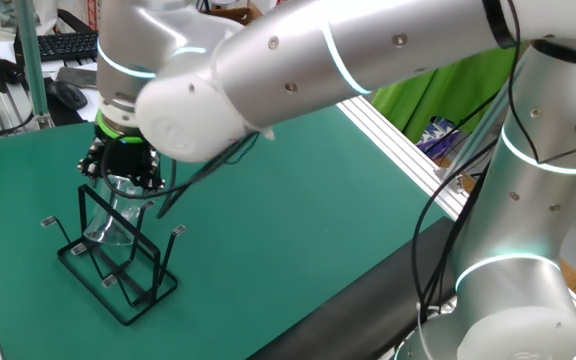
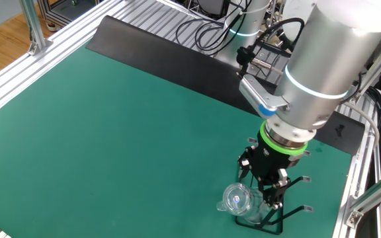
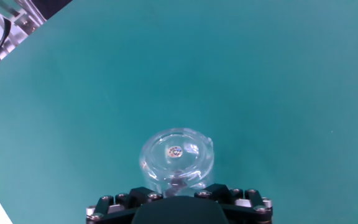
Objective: Take the cup off the cup rack
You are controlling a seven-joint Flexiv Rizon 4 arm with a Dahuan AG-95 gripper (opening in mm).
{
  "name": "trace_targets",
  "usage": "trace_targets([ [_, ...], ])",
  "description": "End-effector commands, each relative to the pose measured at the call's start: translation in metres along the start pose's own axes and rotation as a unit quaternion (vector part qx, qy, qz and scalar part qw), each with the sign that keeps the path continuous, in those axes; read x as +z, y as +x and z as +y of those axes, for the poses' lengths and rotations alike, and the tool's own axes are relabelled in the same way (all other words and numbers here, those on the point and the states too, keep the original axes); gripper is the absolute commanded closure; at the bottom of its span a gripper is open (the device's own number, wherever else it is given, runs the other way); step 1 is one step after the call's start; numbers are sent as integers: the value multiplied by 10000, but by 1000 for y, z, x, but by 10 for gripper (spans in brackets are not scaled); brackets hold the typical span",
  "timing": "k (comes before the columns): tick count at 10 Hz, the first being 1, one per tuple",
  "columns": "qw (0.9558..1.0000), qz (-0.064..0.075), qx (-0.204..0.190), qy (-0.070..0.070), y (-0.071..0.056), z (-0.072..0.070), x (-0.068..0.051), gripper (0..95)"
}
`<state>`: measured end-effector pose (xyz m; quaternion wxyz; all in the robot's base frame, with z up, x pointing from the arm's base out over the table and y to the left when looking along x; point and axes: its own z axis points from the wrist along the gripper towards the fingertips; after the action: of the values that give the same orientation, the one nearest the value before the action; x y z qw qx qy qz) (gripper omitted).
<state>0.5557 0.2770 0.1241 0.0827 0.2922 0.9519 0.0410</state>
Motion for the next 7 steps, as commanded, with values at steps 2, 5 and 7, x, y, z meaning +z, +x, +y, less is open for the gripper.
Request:
trace_targets([
  [2,9993,333,-30,149,1,0,-1,190],
  [5,9987,485,113,47,1,0,-1,190],
  [7,9985,517,206,5,1,0,-1,190],
])
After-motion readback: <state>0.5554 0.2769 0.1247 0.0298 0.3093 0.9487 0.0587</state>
